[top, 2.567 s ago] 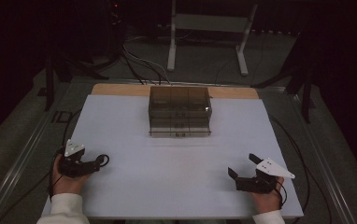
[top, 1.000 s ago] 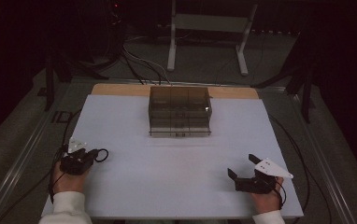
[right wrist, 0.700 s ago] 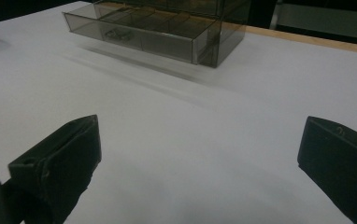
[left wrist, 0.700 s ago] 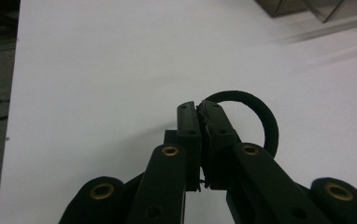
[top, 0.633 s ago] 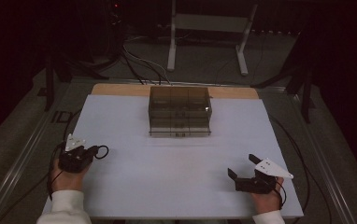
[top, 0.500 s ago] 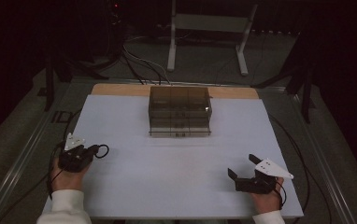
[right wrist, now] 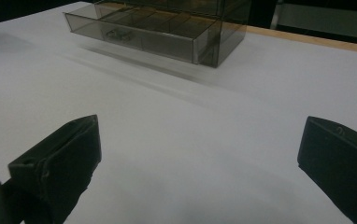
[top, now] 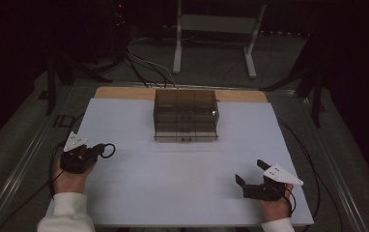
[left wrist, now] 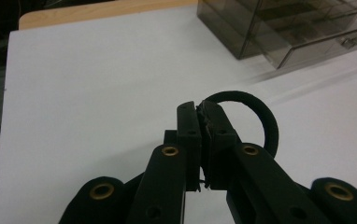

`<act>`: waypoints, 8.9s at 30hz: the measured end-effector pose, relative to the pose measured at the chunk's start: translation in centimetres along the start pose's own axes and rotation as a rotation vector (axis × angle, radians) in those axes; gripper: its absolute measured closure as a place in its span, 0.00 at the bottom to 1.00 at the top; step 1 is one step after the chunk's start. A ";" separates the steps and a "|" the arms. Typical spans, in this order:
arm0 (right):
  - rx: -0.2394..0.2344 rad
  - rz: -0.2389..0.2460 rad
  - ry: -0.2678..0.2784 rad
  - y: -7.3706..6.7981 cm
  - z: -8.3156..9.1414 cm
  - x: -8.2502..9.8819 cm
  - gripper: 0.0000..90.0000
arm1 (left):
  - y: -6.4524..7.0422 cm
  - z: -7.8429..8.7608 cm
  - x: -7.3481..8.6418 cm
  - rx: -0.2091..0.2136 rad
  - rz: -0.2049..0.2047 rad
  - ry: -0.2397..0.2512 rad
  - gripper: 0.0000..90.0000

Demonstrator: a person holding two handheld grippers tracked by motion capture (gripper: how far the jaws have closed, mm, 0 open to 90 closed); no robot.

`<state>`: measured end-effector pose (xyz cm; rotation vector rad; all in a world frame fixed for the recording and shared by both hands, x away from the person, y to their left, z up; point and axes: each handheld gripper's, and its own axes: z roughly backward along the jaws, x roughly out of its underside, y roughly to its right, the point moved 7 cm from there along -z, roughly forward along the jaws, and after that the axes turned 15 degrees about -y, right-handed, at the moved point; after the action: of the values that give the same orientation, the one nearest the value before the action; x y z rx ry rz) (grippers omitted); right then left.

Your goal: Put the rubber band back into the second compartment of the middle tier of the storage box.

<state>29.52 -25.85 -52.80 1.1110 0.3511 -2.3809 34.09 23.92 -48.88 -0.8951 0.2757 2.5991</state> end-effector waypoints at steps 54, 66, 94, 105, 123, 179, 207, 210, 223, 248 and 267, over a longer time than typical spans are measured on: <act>-0.004 -0.004 -0.001 0.0 0.0 0.0 0.00 | 3.6 -1.2 -5.9 0.162 -0.074 0.076 0.98; -0.006 -0.005 -0.001 0.0 0.0 0.0 0.00 | 4.0 -1.9 -6.6 0.174 -0.068 0.081 0.98; -0.009 -0.005 0.003 0.0 0.1 -0.1 0.00 | 6.1 -3.0 -9.0 0.183 -0.107 0.080 0.98; -0.011 -0.006 0.004 0.0 0.1 -0.1 0.00 | 6.8 -3.2 -10.0 0.196 -0.101 0.102 0.98; -0.012 -0.004 0.008 0.0 0.1 -0.1 0.00 | 8.5 -4.5 -11.5 0.205 -0.120 0.103 0.98; -0.013 -0.014 0.013 0.2 0.2 -0.1 0.00 | 12.4 -8.5 -14.2 0.177 -0.179 0.073 0.98; -0.016 -0.013 0.015 0.2 0.2 -0.1 0.00 | 14.9 -11.3 -14.8 0.174 -0.204 0.048 0.98; -0.017 -0.012 0.015 0.2 0.3 -0.1 0.00 | 15.1 -11.6 -14.8 0.171 -0.210 0.041 0.98; -0.017 -0.010 0.013 0.1 0.2 -0.1 0.00 | 15.4 -13.0 -14.7 0.162 -0.207 0.014 0.98; -0.016 -0.011 0.008 0.1 0.1 -0.1 0.00 | 16.1 -15.1 -13.9 0.150 -0.232 -0.055 0.98; -0.014 -0.013 0.006 0.1 0.2 -0.1 0.00 | 16.5 -16.3 -13.6 0.112 -0.234 -0.099 0.97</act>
<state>29.54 -26.00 -52.62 1.1127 0.3775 -2.3830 46.22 0.11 -52.07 -0.7116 0.2690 2.3786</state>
